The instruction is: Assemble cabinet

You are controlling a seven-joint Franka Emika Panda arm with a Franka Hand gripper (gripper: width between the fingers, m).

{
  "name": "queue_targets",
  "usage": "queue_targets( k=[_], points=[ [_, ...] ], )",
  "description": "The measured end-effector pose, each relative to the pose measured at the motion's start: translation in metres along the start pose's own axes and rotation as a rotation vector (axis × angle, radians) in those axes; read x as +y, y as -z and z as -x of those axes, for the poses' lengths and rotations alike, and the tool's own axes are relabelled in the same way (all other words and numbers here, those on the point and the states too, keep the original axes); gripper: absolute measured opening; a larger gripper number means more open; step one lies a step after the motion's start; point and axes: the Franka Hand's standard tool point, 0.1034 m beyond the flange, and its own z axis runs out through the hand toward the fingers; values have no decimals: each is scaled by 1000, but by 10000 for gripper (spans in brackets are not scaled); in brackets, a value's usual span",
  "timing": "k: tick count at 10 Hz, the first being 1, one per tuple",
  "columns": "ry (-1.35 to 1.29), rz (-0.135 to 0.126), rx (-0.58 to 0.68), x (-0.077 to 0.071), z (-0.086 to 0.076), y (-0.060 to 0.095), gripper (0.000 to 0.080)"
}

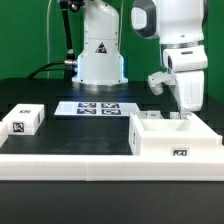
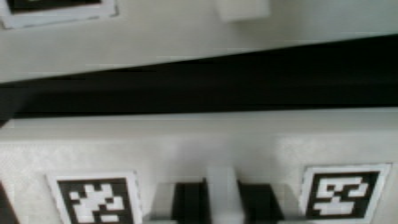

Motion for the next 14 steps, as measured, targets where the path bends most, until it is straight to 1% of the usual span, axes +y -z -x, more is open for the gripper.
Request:
queue_targets(
  k=[1, 3, 4, 5, 6, 7, 8, 10, 11, 12, 14],
  points=[
    [-14, 0, -9, -2, 1, 6, 69],
    [-10, -4, -43, 3, 8, 27, 69],
    [-11, -2, -61, 7, 11, 40, 70],
    [4, -4, -73, 10, 16, 47, 70],
    [20, -8, -80, 16, 25, 51, 70],
    [33, -14, -83, 21, 35, 53, 70],
    [14, -13, -83, 23, 39, 53, 70],
    [16, -15, -82, 23, 40, 52, 70],
    [19, -14, -80, 28, 43, 52, 70],
    [14, -8, -79, 34, 44, 54, 70],
    [11, -1, -75, 40, 41, 55, 70]
  ],
)
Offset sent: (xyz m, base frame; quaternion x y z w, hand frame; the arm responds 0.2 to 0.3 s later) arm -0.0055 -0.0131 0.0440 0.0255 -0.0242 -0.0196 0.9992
